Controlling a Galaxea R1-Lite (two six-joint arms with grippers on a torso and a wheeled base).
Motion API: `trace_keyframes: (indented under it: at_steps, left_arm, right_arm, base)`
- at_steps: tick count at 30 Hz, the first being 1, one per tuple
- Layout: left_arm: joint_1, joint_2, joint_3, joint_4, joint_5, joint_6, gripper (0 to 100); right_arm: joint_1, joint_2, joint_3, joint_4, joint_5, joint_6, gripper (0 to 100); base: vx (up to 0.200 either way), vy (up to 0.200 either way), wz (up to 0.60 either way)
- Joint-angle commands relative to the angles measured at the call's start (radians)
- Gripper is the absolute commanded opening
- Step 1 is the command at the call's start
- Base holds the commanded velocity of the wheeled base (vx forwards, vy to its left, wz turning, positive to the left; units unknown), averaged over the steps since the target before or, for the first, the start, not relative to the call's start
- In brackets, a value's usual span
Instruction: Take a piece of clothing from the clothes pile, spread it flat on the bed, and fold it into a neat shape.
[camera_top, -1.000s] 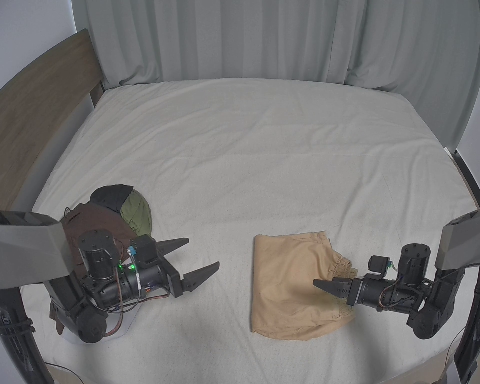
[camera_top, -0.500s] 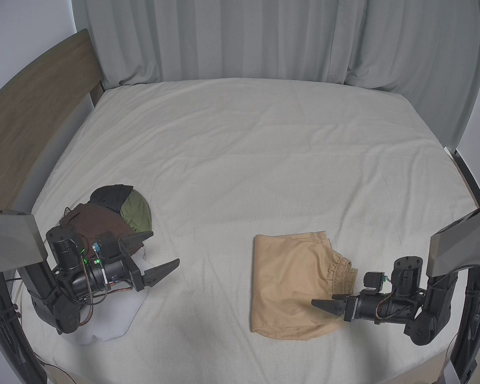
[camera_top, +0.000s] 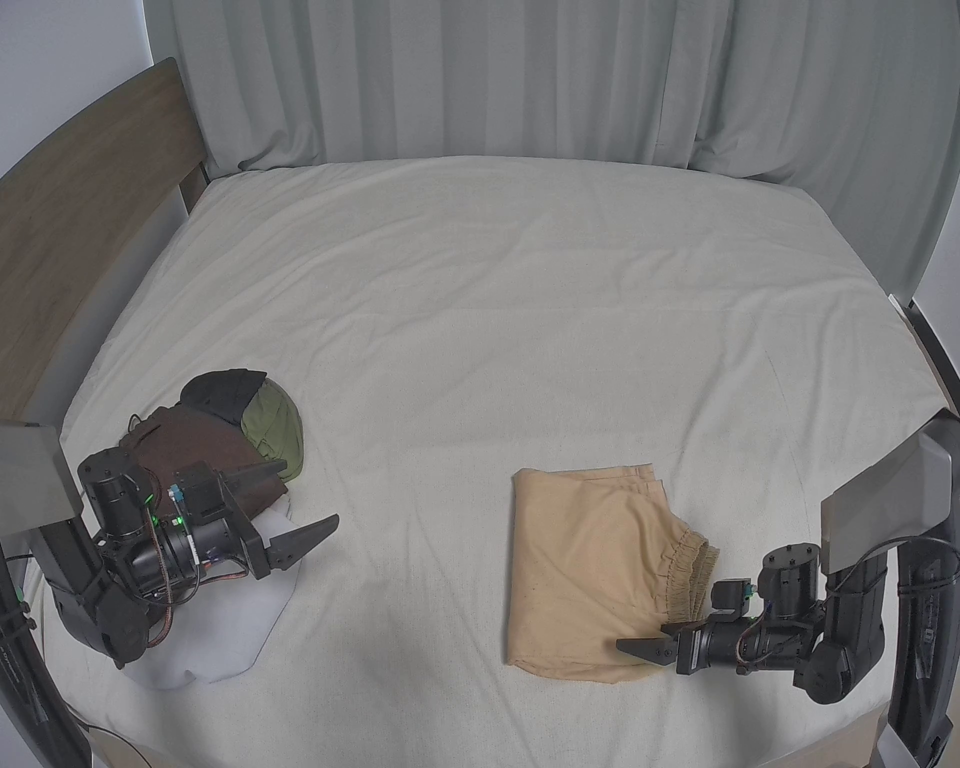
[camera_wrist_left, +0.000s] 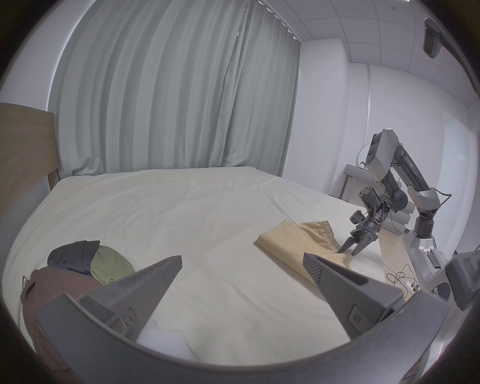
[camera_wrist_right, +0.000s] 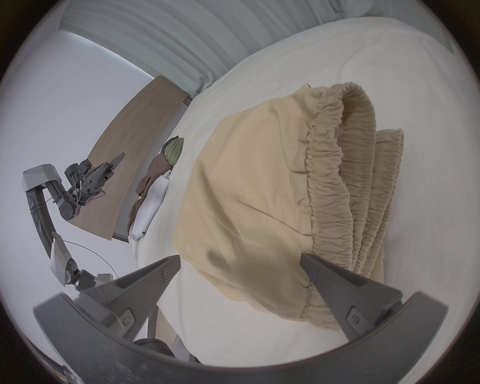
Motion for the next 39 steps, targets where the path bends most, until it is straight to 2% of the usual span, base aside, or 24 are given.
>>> trace_keyframes:
  at_steps: [1,10,18,25,39]
  left_arm:
    - [-0.004,0.005,0.009,0.000,0.002,0.000,100]
    - [-0.007,0.007,0.020,0.000,0.002,0.000,100]
    - [-0.015,0.007,0.032,0.000,0.002,0.000,100]
    - [-0.015,0.007,0.032,0.000,0.002,0.001,100]
    - [-0.019,0.005,0.034,0.000,0.002,0.001,100]
  right_arm:
    - [0.001,0.017,0.000,0.003,0.000,0.000,100]
    - [-0.021,-0.075,-0.106,0.003,-0.005,0.017,100]
    - [-0.033,-0.061,-0.227,0.001,-0.123,0.091,100]
    - [-0.061,0.028,-0.276,0.001,-0.177,0.099,100]
    - [-0.062,0.048,-0.285,0.001,-0.186,0.100,100]
  base:
    - [0.000,0.000,0.00]
    - [0.000,0.000,0.00]
    - [0.000,0.000,0.00]
    - [0.000,0.000,0.00]
    - [0.000,0.000,0.00]
